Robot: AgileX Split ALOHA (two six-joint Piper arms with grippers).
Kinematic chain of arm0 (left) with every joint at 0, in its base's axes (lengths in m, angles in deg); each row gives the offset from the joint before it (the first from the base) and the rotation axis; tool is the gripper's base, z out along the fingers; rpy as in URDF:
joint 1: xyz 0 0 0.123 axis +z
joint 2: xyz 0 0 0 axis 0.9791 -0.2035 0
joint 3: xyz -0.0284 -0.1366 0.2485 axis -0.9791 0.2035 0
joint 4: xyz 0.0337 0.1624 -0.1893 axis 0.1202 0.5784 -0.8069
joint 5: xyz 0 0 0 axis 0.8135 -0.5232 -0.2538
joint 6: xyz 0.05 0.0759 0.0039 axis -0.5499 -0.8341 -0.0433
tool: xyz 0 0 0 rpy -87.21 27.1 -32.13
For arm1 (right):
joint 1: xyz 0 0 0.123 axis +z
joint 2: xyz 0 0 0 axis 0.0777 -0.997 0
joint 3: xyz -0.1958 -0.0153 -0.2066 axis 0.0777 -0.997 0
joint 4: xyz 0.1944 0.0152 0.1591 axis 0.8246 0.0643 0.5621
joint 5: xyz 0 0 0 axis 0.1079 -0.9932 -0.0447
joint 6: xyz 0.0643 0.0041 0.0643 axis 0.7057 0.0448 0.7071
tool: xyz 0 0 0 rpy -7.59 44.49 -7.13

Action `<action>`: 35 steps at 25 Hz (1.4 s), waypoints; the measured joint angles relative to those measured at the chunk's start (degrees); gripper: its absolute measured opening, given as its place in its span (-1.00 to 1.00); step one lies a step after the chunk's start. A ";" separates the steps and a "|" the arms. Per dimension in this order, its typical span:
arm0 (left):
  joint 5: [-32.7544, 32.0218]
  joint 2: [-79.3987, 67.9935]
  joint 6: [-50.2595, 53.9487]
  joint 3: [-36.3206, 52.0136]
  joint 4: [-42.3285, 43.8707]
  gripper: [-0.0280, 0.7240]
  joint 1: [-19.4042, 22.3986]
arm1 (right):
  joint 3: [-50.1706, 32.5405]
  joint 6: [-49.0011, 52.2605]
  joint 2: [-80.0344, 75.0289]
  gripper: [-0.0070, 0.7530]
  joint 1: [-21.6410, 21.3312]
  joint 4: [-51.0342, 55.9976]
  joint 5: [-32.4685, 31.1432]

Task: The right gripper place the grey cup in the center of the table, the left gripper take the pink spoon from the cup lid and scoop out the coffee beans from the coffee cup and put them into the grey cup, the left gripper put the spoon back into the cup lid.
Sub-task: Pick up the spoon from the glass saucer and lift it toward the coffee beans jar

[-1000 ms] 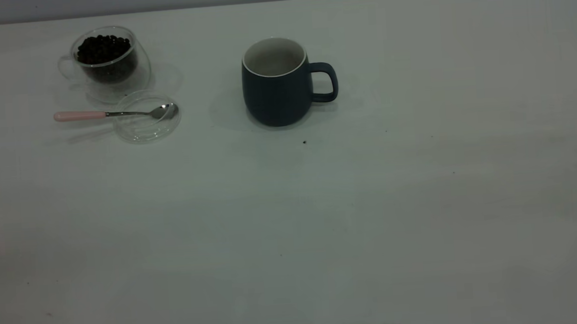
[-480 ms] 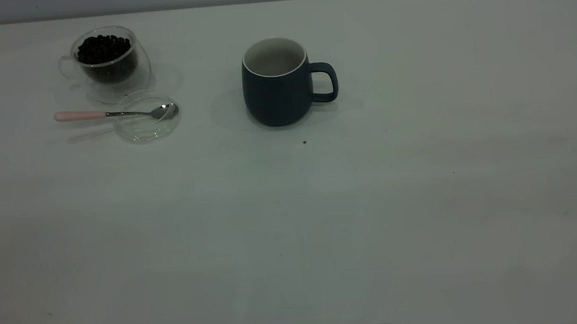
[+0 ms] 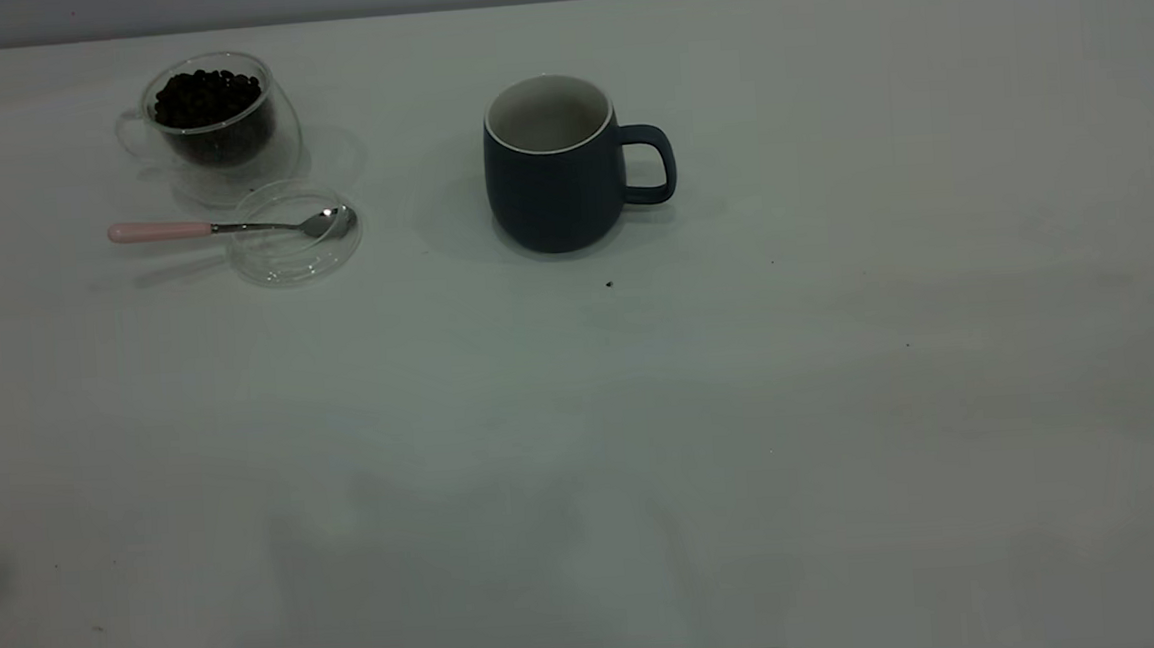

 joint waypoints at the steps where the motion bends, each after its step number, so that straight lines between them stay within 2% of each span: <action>1: 1.36 -3.49 1.27 -1.48 1.29 0.32 0.23 | 0.00 0.00 0.00 0.51 0.00 0.00 0.00; 4: 5.04 -14.90 3.44 -7.56 3.06 0.31 1.97 | 0.00 0.00 0.00 0.51 0.00 0.00 0.00; 8: 5.91 -29.09 4.06 -16.44 2.02 0.31 6.26 | 0.00 0.00 0.00 0.51 0.00 0.00 -0.02; 11: 5.77 -37.52 1.08 -21.43 -2.95 0.30 10.05 | 0.00 0.00 0.00 0.51 0.00 0.00 -0.02; 15: 3.77 -47.42 -9.16 -25.22 -10.92 0.22 15.40 | 0.00 0.00 0.00 0.51 0.00 0.00 -0.02; 17: 3.01 -52.17 -16.45 -26.20 -17.19 0.17 18.43 | 0.00 0.00 0.00 0.51 0.00 0.00 -0.02; 21: 3.08 -59.53 -36.05 -26.89 -35.97 0.14 22.95 | 0.00 0.00 0.00 0.51 0.00 0.00 -0.02; 25: 2.80 -65.85 -63.06 -27.51 -55.73 0.14 25.14 | 0.00 0.00 0.00 0.51 0.00 0.00 -0.02; 28: -1.65 -70.55 -79.60 -29.48 -71.63 0.12 26.11 | 0.00 0.00 0.00 0.51 0.00 0.00 -0.02; 30: -4.85 -73.03 -87.47 -31.17 -79.32 0.11 26.24 | 0.00 0.00 0.00 0.51 0.00 0.00 -0.02; 32: -7.10 -75.26 -93.19 -33.26 -84.02 0.11 26.24 | 0.00 0.00 0.00 0.51 0.00 0.00 -0.02; 35: -6.60 -77.81 -96.45 -35.42 -85.80 0.11 26.24 | 0.00 0.00 0.00 0.51 0.00 0.00 -0.02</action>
